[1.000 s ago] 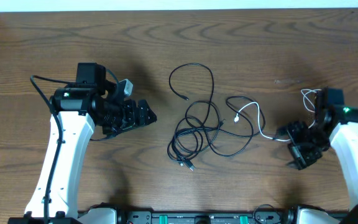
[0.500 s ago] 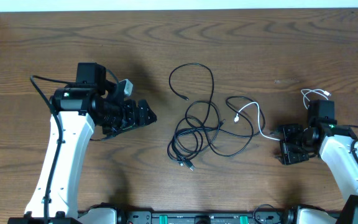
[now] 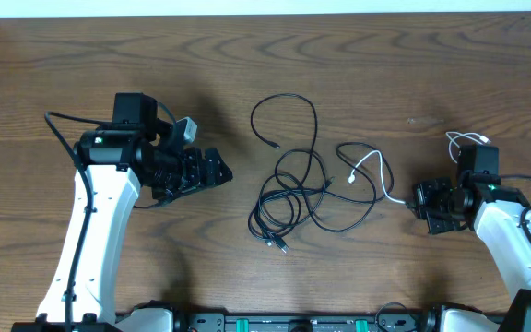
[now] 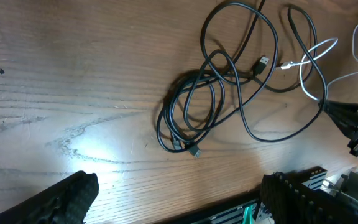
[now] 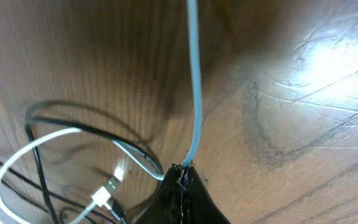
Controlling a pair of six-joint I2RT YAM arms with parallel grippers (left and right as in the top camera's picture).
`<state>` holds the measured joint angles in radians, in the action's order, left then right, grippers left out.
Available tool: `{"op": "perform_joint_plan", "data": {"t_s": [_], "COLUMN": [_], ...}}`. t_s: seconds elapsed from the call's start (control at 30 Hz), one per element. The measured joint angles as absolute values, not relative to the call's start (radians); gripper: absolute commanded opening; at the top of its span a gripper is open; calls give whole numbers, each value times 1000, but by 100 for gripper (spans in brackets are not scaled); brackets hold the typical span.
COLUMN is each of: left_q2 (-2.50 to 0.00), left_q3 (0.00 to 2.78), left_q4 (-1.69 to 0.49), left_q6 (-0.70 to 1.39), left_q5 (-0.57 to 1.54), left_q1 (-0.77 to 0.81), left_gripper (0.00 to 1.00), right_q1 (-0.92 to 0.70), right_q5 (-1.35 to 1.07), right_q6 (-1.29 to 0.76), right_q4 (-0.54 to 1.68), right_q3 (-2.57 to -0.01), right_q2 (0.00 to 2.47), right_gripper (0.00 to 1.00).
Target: Untangle cables
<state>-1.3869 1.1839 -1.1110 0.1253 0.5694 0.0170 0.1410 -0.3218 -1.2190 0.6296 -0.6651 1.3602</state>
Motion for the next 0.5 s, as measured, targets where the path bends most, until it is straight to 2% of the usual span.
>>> {"op": "perform_joint_plan", "data": {"t_s": [0.13, 0.27, 0.5], "left_q2": [-1387, -1387, -1387], "left_q3": [1184, 1184, 1184], "left_q4": [-1111, -1110, -1102], "left_q6": [125, 125, 125], "left_q5": [569, 569, 569], "left_q1": [17, 17, 17], "left_gripper": [89, 89, 89], "right_q1": [141, 141, 141], "right_q5": [-337, -310, -129], "right_q6": [-1134, -1034, -850], "right_q4": [707, 908, 1086], "right_q3": [-733, -937, -1246], "right_q2": [1355, 1353, 1330], "right_gripper": [1, 1, 1]}}
